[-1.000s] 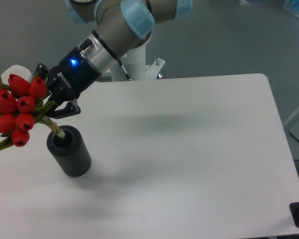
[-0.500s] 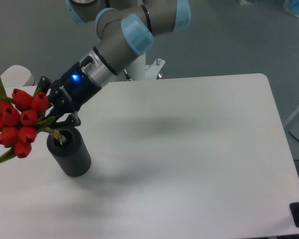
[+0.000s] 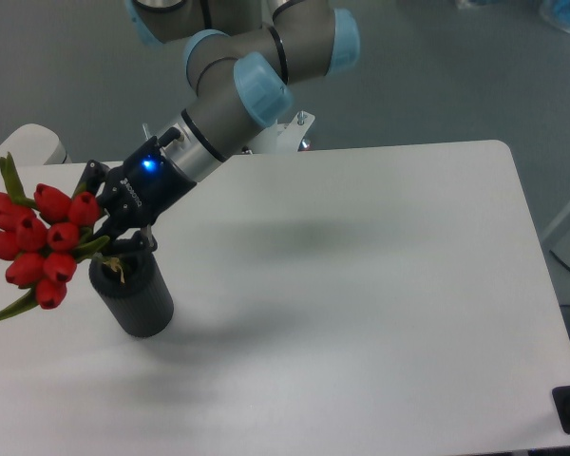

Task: Insert the flowers into the vase
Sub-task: 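Lower the tulip stems into the black vase opening, then push the bouquet deeper into the vase and straighten it upright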

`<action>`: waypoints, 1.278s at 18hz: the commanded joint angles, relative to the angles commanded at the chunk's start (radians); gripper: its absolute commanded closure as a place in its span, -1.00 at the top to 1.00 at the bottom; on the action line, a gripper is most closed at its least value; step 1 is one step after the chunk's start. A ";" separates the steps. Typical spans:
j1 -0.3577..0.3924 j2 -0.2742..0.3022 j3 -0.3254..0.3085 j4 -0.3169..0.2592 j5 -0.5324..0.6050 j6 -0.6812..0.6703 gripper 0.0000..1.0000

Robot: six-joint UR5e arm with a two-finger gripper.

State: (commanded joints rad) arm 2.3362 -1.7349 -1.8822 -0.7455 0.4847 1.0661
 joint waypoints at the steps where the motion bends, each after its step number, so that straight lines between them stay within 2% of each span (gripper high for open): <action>1: 0.000 -0.008 -0.002 0.000 0.000 0.003 -0.33; 8: 0.000 -0.008 -0.034 0.000 0.000 0.026 -0.33; 23: 0.003 -0.048 -0.060 -0.002 0.006 0.031 -0.32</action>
State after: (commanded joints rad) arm 2.3393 -1.7825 -1.9420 -0.7470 0.4909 1.0968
